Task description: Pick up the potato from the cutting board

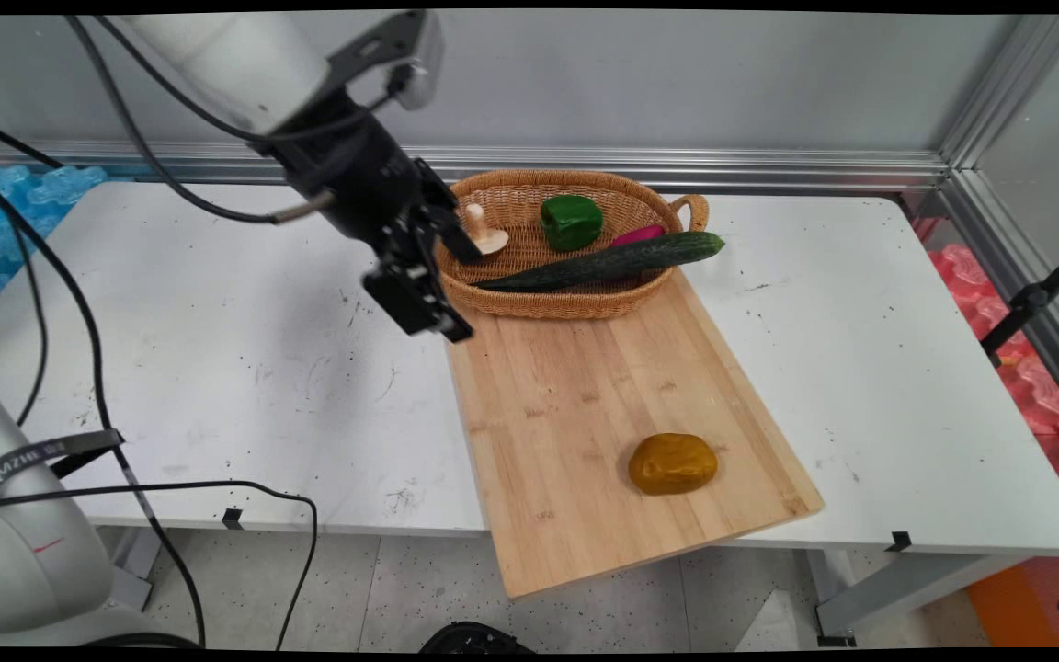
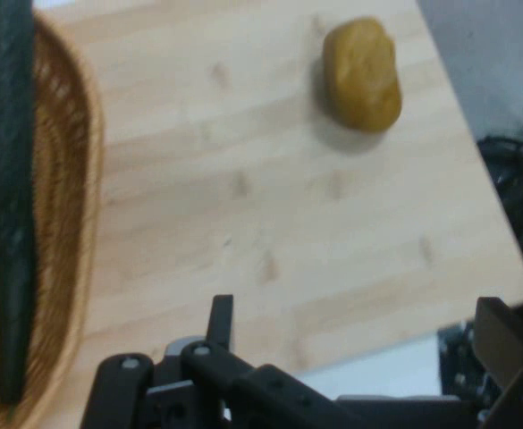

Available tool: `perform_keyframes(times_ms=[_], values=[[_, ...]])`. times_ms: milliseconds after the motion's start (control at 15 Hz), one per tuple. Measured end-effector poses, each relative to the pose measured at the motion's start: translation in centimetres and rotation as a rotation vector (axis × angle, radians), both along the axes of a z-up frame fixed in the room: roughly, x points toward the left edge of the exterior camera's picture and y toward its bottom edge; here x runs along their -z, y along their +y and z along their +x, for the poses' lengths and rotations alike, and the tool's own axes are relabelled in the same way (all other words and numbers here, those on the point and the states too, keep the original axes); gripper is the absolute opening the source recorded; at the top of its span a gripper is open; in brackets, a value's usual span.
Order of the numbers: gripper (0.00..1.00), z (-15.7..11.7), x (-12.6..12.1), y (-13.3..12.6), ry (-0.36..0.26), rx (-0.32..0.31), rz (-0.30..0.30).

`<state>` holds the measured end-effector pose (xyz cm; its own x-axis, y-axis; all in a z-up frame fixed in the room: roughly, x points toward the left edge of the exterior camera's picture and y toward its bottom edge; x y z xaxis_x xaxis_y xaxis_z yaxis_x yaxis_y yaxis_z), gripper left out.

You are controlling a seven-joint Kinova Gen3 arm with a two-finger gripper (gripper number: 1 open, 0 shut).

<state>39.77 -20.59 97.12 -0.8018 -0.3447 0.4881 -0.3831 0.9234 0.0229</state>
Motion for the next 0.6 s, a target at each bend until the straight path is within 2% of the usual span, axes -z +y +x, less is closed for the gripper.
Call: perform_keyframes(times_ms=[267, 600], values=[[1.00, -3.1, 1.7, -0.1, 0.025, -0.020, 0.013], [1.00, -7.5, 5.2, -0.6, 0.030, -0.050, 0.023]])
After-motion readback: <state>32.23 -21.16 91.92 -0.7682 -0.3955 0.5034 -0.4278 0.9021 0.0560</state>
